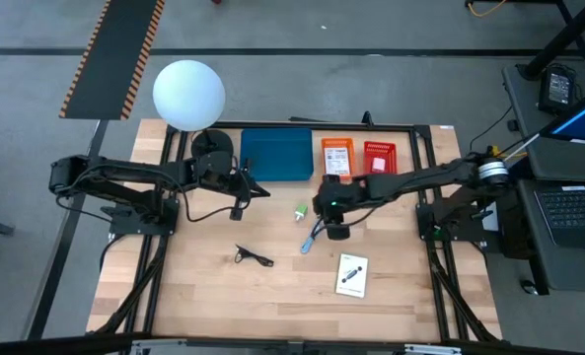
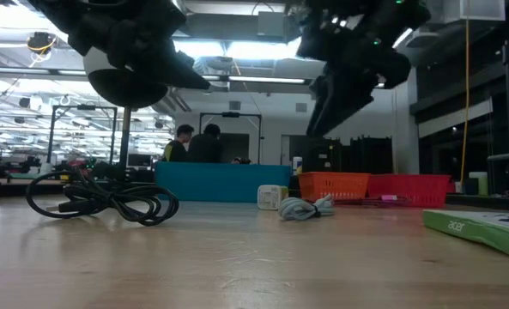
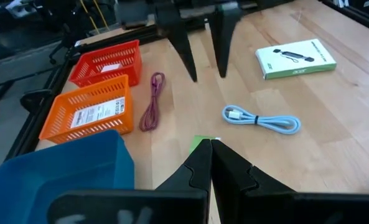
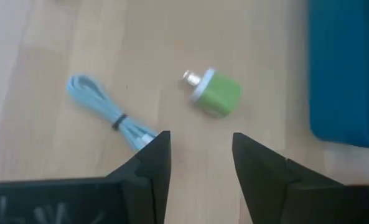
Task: Pick and place items into bin
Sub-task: Put the light blue charger cable into the blue bin
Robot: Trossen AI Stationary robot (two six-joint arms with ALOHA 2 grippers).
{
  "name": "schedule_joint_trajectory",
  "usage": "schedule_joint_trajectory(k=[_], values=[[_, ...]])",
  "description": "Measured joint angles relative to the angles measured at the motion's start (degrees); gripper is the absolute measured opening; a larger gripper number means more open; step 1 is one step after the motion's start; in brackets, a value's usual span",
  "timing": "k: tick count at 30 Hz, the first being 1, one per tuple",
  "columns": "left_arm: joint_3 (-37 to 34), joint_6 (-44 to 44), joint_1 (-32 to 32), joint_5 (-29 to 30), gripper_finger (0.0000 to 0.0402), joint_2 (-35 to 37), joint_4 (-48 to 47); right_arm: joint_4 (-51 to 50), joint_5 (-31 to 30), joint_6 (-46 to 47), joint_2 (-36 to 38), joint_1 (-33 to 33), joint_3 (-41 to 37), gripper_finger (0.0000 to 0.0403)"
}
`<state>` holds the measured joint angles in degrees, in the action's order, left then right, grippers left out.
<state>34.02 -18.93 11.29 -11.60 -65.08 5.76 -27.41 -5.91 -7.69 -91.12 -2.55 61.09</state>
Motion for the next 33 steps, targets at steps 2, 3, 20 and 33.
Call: schedule_joint_trajectory(k=[2, 3, 20, 33], values=[[0.0, -0.2, 0.0, 0.0, 0.0006, 0.0, 0.0, -3.9, 0.0, -1.6, -3.0, -0.6, 2.8, 0.0151], [0.0, -0.2, 0.0, 0.0, 0.0005, 0.0, 0.0, -6.1, 0.1, -2.1, -4.4, -0.9, 4.0, 0.0151], [0.0, 1.7, 0.0, 0.0, 0.0003, 0.0, 0.0, -11.0, 0.0, -6.3, -18.7, -3.9, 9.0, 0.0151], [0.0, 1.7, 0.0, 0.0, 0.0008, 0.0, 0.0, -8.3, 0.3, -8.0, -21.5, -3.9, 9.1, 0.0144]])
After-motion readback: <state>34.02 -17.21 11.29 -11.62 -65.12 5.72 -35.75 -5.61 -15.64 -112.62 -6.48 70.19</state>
